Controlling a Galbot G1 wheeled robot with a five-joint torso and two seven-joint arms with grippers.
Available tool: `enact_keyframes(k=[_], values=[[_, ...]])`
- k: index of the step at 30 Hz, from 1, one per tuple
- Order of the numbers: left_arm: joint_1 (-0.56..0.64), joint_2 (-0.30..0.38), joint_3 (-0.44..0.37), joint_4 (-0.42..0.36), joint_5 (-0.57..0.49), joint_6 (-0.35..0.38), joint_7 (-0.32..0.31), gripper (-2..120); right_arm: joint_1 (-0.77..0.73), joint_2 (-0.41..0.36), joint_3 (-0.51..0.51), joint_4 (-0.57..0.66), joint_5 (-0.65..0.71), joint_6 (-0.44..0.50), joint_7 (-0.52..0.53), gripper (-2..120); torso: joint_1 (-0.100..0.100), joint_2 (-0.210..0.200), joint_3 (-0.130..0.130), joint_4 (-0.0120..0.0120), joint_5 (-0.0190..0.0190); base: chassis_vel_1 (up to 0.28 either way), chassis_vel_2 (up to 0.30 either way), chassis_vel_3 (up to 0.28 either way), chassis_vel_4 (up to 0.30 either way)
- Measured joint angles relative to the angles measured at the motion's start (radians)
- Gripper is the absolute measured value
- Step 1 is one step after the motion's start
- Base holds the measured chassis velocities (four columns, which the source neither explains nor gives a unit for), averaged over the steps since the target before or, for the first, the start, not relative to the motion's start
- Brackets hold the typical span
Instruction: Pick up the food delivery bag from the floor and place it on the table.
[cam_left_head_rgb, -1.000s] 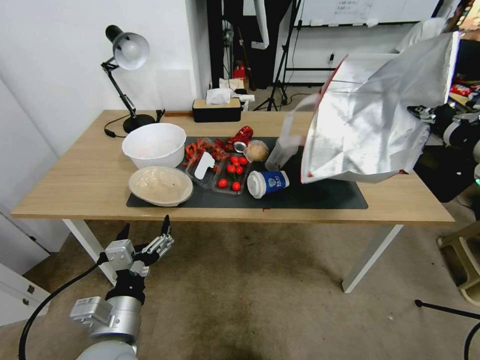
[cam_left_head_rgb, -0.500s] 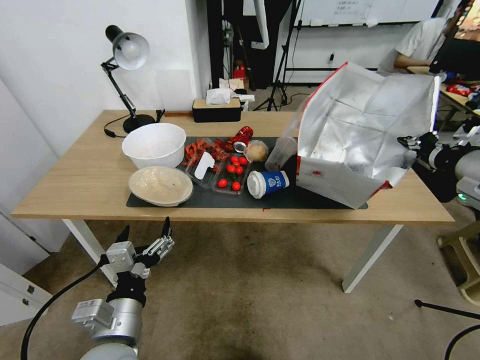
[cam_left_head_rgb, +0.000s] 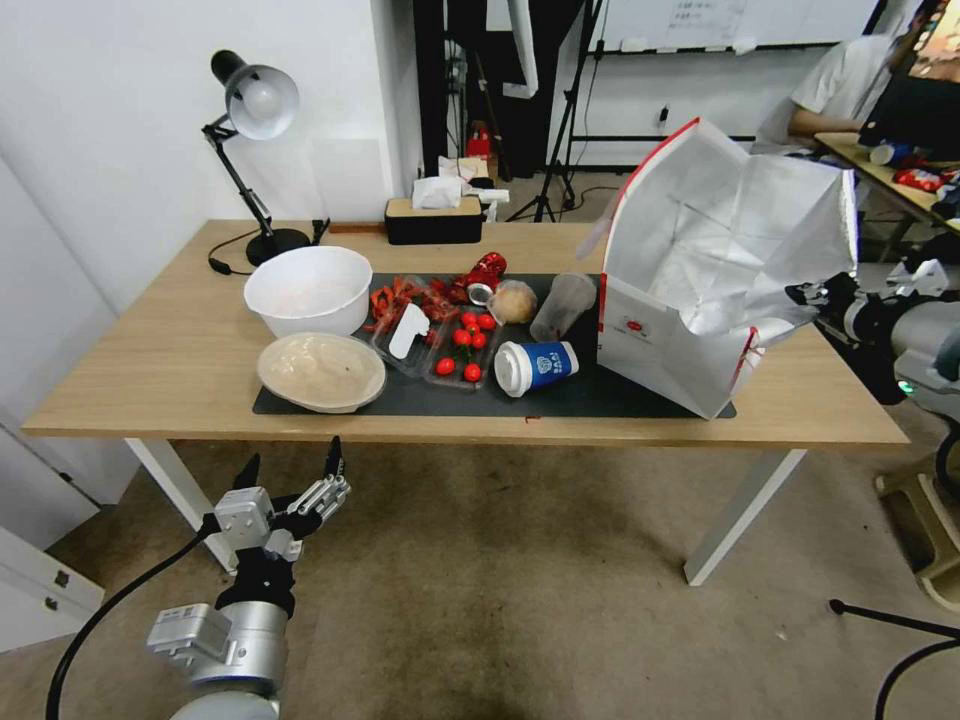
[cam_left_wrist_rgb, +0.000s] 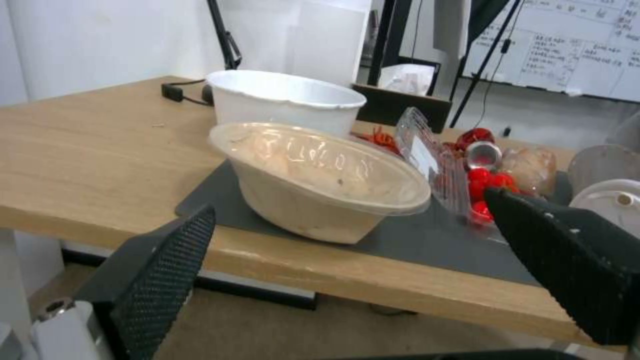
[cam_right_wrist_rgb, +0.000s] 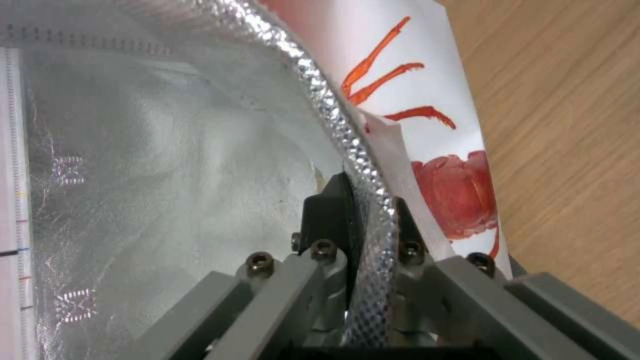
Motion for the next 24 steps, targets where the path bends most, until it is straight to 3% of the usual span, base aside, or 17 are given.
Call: enact_keyframes(k=[24], values=[[-0.007,0.016,-0.012,0.0,-0.022,0.004,-0.001,100,0.099,-0.027,-0.123,-0.067,-0.136,-0.044,-0.06,0,0.0,0.0,0.0,0.0,0.0,0.0,0.0,0.0,0.0]])
